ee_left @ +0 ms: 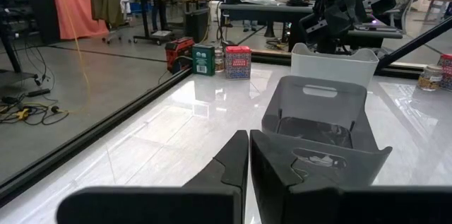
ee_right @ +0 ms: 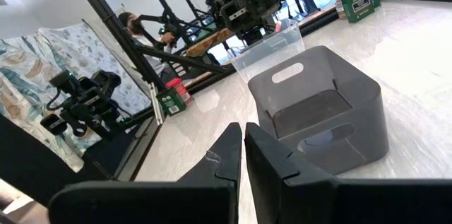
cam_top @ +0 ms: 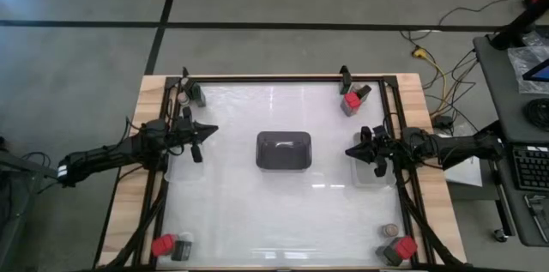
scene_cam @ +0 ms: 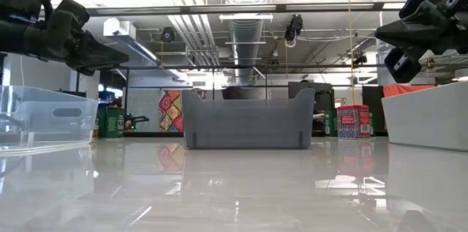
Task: Sort spices by type
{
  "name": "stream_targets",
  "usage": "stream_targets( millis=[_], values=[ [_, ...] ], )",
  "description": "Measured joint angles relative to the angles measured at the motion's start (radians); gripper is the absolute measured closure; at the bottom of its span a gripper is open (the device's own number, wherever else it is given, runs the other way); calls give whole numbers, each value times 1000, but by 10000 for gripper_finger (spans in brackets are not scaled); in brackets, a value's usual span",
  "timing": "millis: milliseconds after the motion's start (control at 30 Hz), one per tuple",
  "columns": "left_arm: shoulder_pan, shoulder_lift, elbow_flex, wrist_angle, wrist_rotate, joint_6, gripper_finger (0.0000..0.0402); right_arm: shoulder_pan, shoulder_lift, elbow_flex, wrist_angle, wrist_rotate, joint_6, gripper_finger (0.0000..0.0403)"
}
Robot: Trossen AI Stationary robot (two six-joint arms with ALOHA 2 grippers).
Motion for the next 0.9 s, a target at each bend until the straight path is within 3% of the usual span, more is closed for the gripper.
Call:
stream_targets(
  millis=[733,900],
  values=[
    [0,0,0,0,0,0,401,0,0,0,2,0,0,390],
    [0,0,0,0,0,0,401,0,0,0,89,98,49,390]
  ],
)
